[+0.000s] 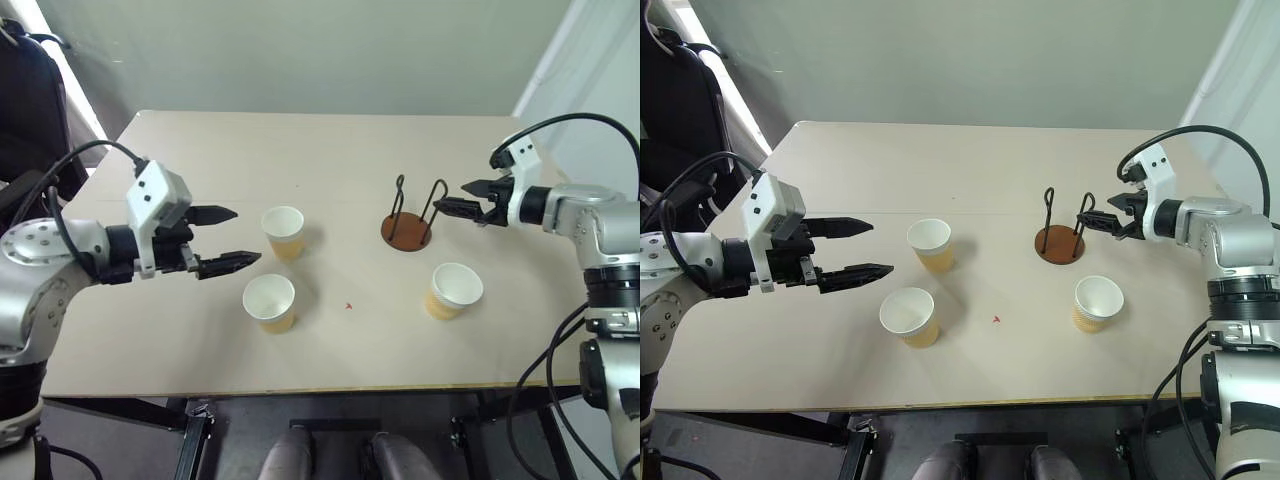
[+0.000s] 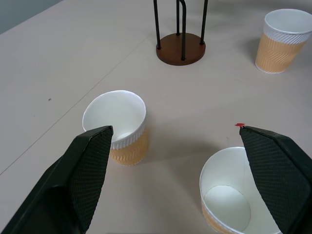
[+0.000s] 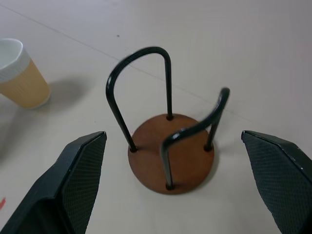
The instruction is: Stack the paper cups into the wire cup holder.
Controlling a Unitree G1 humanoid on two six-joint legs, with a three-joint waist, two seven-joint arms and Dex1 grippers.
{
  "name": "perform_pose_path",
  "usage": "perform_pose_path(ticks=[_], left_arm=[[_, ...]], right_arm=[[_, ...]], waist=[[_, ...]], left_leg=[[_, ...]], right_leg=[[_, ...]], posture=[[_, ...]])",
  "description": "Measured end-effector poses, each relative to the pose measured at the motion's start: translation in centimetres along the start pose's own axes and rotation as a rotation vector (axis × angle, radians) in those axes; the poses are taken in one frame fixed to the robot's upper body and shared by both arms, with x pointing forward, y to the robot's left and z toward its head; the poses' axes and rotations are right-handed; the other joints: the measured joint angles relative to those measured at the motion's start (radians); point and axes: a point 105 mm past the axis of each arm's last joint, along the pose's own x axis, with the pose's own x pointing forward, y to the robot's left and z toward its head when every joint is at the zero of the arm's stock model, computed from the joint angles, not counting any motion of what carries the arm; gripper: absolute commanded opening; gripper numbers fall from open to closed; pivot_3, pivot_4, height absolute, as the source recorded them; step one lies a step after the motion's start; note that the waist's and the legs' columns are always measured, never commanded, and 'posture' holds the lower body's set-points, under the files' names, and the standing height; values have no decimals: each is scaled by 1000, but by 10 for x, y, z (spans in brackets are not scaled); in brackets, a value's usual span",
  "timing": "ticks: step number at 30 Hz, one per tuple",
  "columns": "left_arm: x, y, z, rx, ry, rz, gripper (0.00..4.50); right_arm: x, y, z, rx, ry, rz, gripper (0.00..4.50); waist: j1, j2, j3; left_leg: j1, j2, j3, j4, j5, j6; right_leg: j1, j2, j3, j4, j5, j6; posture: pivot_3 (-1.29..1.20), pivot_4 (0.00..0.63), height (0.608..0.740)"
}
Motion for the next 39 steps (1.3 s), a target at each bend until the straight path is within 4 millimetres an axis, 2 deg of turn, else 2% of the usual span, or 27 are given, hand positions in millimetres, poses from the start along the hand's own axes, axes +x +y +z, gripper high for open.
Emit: perform_pose_path(ticks=[7,13,18,22,26,32,39], left_arm=[[-2,-1,-2,-6,8,16,4459],[-6,-1,-3,-10,10,28,4459],[-5,-1,-2,-6,10,32,4459],[-5,0,-2,-6,10,37,4500],[-5,0,-2,-8,8,36,4500],[-5,-1,-2,-7,8,35,4500],[-5,-1,-1,-6,8,35,4500]], right_arm=[[13,-1,-11,58,17,-30,4500],[17,-6,-17,90,31,-62,4500],[30,2,-20,110,19,-46,4500],[38,3,-21,119,10,-54,3666],[37,0,-11,90,-20,-71,2180],[37,-1,-12,91,-20,-66,25],[36,12,-12,52,-2,20,25]], waist=[[0,0,0],[0,0,0],[-1,0,0],[1,0,0],[1,0,0],[0,0,0],[0,0,0]], left_leg=[[0,0,0,0,0,0],[0,0,0,0,0,0],[0,0,0,0,0,0],[-1,0,0,0,0,0],[-3,0,0,-1,0,-1],[-3,0,0,-1,0,-1],[-3,0,0,-1,0,-1]], right_leg=[[0,0,0,0,0,0],[-1,0,0,0,0,0],[-2,0,0,1,1,-1],[-2,0,0,0,1,-1],[-4,0,0,1,1,-2],[-5,0,0,1,1,-2],[-5,0,0,1,1,-2]], posture=[[0,150,740],[0,150,740],[0,150,740],[0,150,740],[0,150,740],[0,150,740],[0,150,740]])
